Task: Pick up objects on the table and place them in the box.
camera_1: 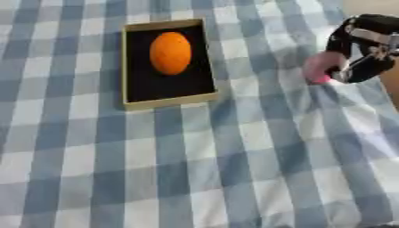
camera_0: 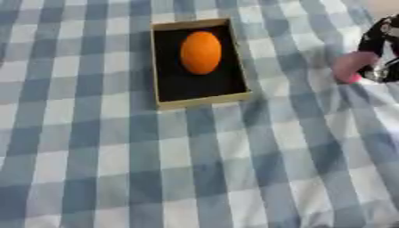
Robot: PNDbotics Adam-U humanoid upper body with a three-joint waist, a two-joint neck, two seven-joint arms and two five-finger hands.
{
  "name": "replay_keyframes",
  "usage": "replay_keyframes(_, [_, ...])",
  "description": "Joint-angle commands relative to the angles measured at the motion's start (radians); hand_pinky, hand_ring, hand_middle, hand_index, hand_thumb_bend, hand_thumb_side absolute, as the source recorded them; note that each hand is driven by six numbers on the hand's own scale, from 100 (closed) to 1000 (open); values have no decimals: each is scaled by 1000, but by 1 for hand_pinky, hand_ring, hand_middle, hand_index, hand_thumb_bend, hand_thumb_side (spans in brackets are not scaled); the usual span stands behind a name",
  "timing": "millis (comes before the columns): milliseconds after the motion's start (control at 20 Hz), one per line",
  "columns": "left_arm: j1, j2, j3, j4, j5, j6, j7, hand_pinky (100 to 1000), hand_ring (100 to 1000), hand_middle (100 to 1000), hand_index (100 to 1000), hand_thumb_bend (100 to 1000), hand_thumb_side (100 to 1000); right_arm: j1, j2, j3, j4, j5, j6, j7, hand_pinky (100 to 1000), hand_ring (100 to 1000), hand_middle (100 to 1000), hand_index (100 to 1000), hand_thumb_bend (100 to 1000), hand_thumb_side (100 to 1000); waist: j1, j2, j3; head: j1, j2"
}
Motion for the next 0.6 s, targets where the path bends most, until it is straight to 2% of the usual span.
replay_keyframes(50, [-8, 28, 13, -15, -5, -2, 0, 851, 842, 742, 847, 100, 720, -12, -53, -31, -48, 0, 2, -14, 255, 527, 476, 572, 221, 100, -2, -23, -1, 3, -8])
replay_keyframes(200, [-8, 28, 13, -15, -6, -2, 0, 850, 842, 742, 847, 100, 718, -13, -57, -35, -62, 0, 6, -15, 256, 529, 479, 575, 246, 100, -3, -24, -1, 3, -7])
replay_keyframes(600, [-8, 30, 13, -15, -7, -1, 1, 850, 841, 742, 847, 100, 718, -78, -85, -44, -153, -15, -3, -10, 238, 540, 479, 575, 235, 100, -10, -29, -2, 4, -2])
